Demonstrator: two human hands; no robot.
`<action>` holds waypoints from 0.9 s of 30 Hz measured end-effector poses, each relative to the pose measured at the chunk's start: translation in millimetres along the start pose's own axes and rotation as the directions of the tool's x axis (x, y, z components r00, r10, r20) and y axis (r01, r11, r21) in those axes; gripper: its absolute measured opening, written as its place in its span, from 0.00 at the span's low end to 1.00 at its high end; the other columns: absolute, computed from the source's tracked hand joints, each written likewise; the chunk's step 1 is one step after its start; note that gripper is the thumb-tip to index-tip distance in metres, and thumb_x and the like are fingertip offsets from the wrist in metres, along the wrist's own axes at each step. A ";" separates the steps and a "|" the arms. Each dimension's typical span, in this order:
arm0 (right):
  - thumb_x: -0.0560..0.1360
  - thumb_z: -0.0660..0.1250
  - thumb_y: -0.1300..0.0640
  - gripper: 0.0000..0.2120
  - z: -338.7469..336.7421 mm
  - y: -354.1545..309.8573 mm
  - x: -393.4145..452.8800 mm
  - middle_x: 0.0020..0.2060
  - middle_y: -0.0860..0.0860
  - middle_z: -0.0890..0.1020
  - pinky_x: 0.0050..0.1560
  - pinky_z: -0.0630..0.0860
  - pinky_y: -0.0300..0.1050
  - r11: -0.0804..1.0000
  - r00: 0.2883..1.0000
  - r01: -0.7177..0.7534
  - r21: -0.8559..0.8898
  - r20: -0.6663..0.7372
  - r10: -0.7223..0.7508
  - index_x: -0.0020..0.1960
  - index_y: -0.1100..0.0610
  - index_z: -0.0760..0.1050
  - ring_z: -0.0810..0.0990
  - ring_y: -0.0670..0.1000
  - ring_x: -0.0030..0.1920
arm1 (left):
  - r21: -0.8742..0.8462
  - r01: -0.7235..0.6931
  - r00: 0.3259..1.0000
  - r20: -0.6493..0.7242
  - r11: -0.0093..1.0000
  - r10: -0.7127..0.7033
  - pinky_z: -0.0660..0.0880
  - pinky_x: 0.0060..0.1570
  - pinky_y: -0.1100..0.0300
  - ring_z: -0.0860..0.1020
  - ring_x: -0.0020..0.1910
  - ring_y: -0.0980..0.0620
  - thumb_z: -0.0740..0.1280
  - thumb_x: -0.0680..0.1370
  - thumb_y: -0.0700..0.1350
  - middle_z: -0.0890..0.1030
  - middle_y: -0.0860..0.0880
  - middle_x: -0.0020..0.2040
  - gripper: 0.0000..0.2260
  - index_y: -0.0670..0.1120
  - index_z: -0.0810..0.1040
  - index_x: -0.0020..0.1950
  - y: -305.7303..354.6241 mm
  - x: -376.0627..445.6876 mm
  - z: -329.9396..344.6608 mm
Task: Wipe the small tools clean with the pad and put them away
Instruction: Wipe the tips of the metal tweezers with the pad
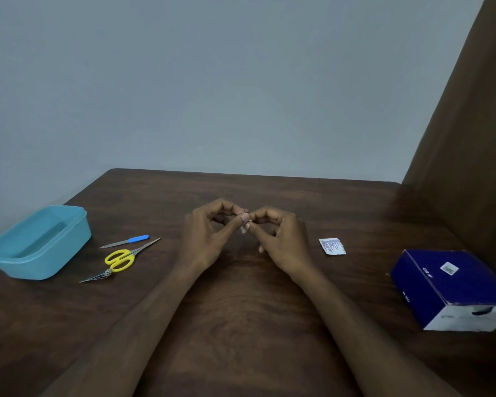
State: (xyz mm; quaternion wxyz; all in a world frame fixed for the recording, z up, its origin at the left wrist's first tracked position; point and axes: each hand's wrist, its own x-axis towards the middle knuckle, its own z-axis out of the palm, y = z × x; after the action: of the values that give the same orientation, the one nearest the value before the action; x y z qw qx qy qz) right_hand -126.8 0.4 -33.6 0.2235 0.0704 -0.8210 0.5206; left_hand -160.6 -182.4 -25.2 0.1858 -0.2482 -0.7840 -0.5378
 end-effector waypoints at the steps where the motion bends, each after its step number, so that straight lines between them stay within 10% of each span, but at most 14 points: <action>1: 0.77 0.78 0.51 0.02 -0.3 -0.5 -0.2 0.46 0.41 0.88 0.31 0.74 0.40 1.000 1.000 -0.007 -0.020 0.005 0.007 0.48 0.47 0.85 0.83 0.48 0.26 | 0.018 -0.018 1.000 0.012 1.000 0.018 0.83 0.49 0.53 0.86 0.45 0.54 0.78 0.79 0.48 0.88 0.59 0.48 0.03 0.52 0.86 0.49 0.3 -0.5 -0.5; 8: 0.72 0.82 0.45 0.06 2.4 1.4 -1.0 0.33 0.33 0.84 0.39 0.78 0.40 0.984 0.996 -0.062 -0.165 -0.067 0.052 0.42 0.43 0.85 0.83 0.44 0.29 | 0.077 -0.052 0.998 -0.035 0.996 0.055 0.80 0.47 0.55 0.83 0.43 0.53 0.77 0.79 0.48 0.88 0.60 0.48 0.03 0.52 0.85 0.48 1.5 -0.7 1.2; 14: 0.73 0.82 0.50 0.08 0.8 -4.6 3.7 0.36 0.48 0.88 0.32 0.73 0.38 0.941 0.967 -0.194 0.278 -0.107 0.231 0.45 0.53 0.87 0.79 0.46 0.27 | -0.073 0.075 0.997 -0.011 0.994 -0.076 0.79 0.36 0.61 0.85 0.45 0.56 0.67 0.86 0.50 0.88 0.60 0.51 0.10 0.55 0.82 0.67 6.9 -2.4 3.0; 20: 0.75 0.79 0.58 0.08 0.6 -12.7 3.1 0.40 0.49 0.88 0.28 0.69 0.30 0.802 0.944 -0.240 0.547 -0.062 0.324 0.51 0.62 0.86 0.75 0.41 0.28 | 0.111 -0.017 0.968 0.249 0.994 -0.011 0.83 0.51 0.57 0.86 0.48 0.59 0.75 0.81 0.47 0.88 0.62 0.50 0.06 0.56 0.88 0.57 6.0 -2.8 3.5; 27: 0.71 0.82 0.59 0.10 -4.5 -12.3 7.2 0.44 0.50 0.89 0.29 0.69 0.32 0.779 0.926 -0.266 0.568 -0.073 0.369 0.50 0.61 0.87 0.75 0.40 0.30 | 0.174 -0.041 0.984 0.175 0.984 0.010 0.82 0.43 0.47 0.85 0.41 0.54 0.74 0.82 0.51 0.87 0.58 0.42 0.06 0.55 0.85 0.44 -0.7 -2.2 5.1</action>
State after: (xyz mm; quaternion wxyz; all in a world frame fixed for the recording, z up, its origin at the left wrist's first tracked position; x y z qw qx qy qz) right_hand -127.6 -0.2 -18.7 0.1758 -0.0559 -0.6136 0.7678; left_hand -159.3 -178.3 -28.7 0.1450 -0.2867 -0.8387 -0.4397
